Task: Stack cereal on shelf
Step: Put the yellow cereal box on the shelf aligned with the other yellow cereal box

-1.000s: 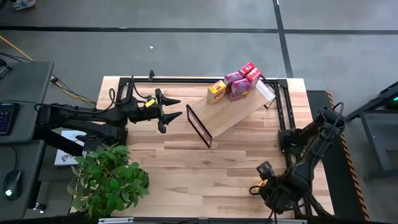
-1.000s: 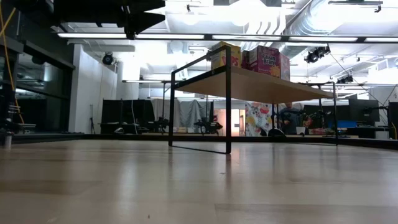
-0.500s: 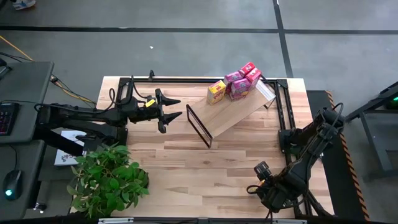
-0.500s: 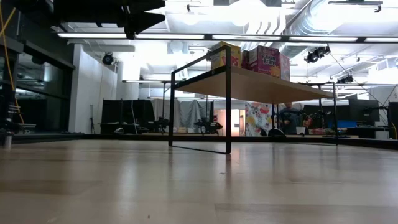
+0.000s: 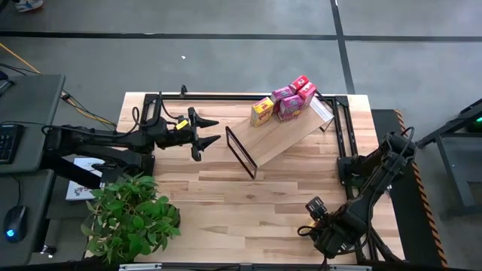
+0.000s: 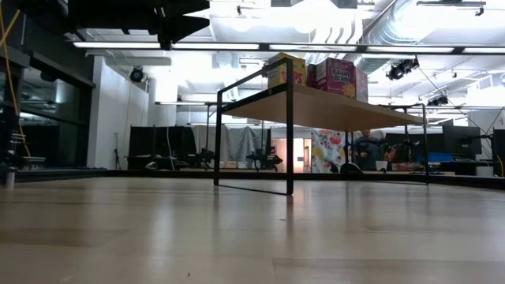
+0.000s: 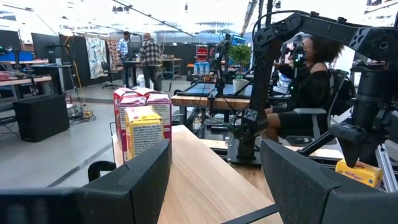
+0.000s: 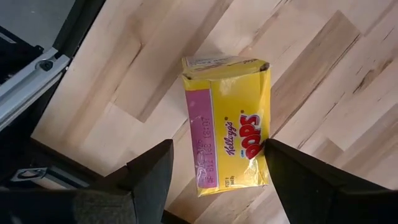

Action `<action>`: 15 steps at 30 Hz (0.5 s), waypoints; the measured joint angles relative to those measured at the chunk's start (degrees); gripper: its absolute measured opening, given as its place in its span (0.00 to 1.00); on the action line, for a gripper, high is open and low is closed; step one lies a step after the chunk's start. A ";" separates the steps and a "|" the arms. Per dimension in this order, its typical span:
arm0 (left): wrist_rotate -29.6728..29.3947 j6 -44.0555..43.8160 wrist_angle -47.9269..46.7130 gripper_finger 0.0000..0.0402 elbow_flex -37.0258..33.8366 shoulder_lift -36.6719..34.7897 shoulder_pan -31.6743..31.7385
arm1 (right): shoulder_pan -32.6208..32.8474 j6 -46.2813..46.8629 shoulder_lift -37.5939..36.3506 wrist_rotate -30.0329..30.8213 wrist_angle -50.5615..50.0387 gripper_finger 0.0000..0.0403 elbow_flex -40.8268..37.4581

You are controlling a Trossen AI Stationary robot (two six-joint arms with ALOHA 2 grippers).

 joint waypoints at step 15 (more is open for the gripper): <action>0.01 0.00 0.00 0.59 0.00 0.00 0.02 | 0.00 -1.32 0.11 4.68 1.23 0.61 0.00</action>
